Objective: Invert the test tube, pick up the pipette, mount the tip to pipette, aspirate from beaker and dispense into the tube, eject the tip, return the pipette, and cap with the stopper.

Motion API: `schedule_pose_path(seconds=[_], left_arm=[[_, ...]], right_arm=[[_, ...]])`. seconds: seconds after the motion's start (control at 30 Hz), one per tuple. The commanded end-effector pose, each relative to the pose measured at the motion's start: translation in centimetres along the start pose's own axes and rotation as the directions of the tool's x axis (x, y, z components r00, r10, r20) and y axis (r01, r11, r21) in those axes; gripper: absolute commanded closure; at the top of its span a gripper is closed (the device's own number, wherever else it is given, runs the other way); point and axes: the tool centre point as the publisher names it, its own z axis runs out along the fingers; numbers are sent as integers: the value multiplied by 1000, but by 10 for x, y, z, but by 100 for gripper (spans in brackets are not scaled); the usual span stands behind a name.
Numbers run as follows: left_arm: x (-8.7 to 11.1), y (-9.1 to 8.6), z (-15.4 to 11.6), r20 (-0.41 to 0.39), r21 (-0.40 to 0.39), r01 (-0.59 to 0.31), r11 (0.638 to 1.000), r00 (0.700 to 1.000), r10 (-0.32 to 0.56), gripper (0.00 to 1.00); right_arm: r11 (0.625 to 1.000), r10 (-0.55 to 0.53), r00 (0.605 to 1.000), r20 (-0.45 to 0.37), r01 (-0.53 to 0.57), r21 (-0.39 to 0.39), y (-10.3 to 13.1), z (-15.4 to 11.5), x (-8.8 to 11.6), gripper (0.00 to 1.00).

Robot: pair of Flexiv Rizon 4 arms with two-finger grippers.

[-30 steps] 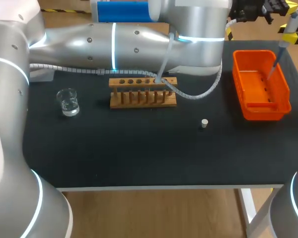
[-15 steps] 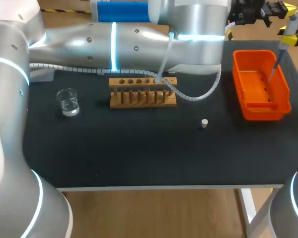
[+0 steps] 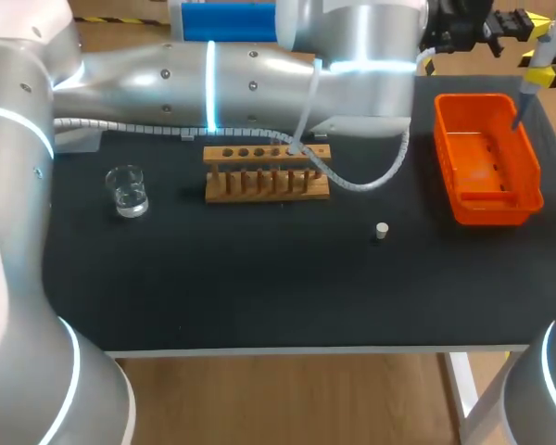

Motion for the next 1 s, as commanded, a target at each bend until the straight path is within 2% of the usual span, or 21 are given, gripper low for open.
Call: schedule_pose_path(seconds=[0.03,0.23,0.4,0.43,0.47,0.57,0.7,0.83,1.0], left_arm=[[3,15,6,14,56,2,998,1000,-3,100],[1,5,1,33,65,-10,998,999,8,100],[-4,-15,-10,58,68,-24,997,998,20,98],[-5,-20,-14,65,66,-26,997,998,22,68],[-6,-26,-17,69,63,-41,997,997,37,0],[-9,-42,-30,71,55,-49,997,996,45,0],[-10,-53,-48,55,36,-52,998,997,50,0],[-8,-55,-69,22,15,-31,999,999,31,0],[2,-56,-101,44,-34,-7,999,999,8,0]], right_arm=[[1000,0,1000,-9,0,1,9,0,-4,100],[1000,0,1000,-9,0,1,9,0,-4,100],[1000,0,1000,-9,0,1,9,0,-4,100],[1000,0,1000,-9,0,1,9,0,-4,100],[1000,0,1000,-9,0,1,9,0,-4,100],[1000,0,1000,-9,0,1,9,0,-4,100],[1000,0,1000,-9,0,1,9,0,-4,100],[1000,0,1000,-9,0,1,9,0,-4,100],[1000,0,1000,-9,0,1,9,0,-4,100]])
